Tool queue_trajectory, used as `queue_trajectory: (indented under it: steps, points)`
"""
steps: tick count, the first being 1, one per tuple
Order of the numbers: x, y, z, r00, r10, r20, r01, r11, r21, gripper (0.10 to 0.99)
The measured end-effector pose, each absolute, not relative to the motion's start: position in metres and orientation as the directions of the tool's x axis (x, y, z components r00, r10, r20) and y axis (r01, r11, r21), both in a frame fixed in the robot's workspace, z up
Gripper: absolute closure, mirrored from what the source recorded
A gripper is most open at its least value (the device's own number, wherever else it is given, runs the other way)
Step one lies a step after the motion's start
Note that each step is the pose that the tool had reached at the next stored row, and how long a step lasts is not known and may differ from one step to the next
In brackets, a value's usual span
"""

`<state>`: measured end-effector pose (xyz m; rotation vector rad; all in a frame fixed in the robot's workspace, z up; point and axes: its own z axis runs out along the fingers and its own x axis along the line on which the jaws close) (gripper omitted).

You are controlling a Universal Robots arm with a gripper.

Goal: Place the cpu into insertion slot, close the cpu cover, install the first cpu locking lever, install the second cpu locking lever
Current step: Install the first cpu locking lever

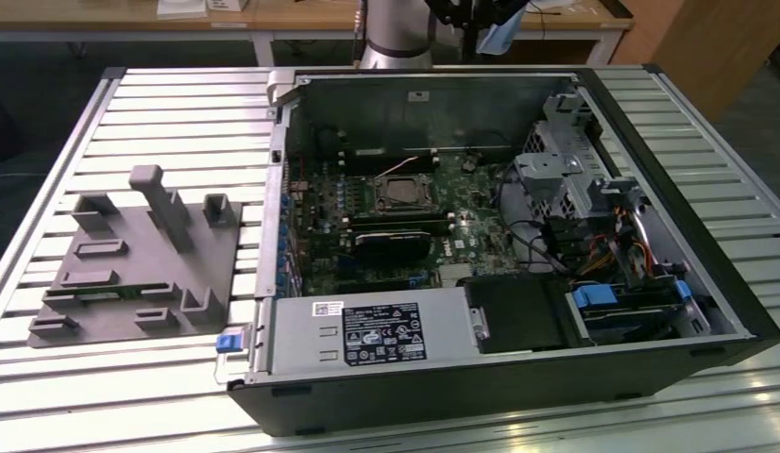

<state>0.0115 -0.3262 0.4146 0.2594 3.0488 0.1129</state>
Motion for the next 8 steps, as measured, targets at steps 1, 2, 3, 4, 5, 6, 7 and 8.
queue_trajectory:
  steps: [1, 2, 3, 4, 5, 6, 7, 8]
  points:
    - [0.0115, -0.3262, 0.4143, -0.983, 0.171, -0.073, 0.165, 0.983, 0.080, 0.980]
    - [0.0115, -0.3262, 0.4139, -0.983, 0.171, -0.073, 0.165, 0.983, 0.080, 0.980]
    - [0.0115, -0.3262, 0.4135, -0.983, 0.171, -0.073, 0.165, 0.983, 0.080, 0.980]
    - [0.0115, -0.3262, 0.4131, -0.983, 0.171, -0.073, 0.165, 0.983, 0.080, 0.980]
    - [0.0115, -0.3262, 0.4126, -0.983, 0.171, -0.073, 0.165, 0.983, 0.080, 0.980]
    - [0.0115, -0.3262, 0.4122, -0.983, 0.171, -0.073, 0.165, 0.983, 0.080, 0.980]
    - [0.0115, -0.3262, 0.4117, -0.983, 0.171, -0.073, 0.165, 0.983, 0.080, 0.980]
    - [0.0115, -0.3262, 0.4113, -0.983, 0.171, -0.073, 0.165, 0.983, 0.080, 0.980]
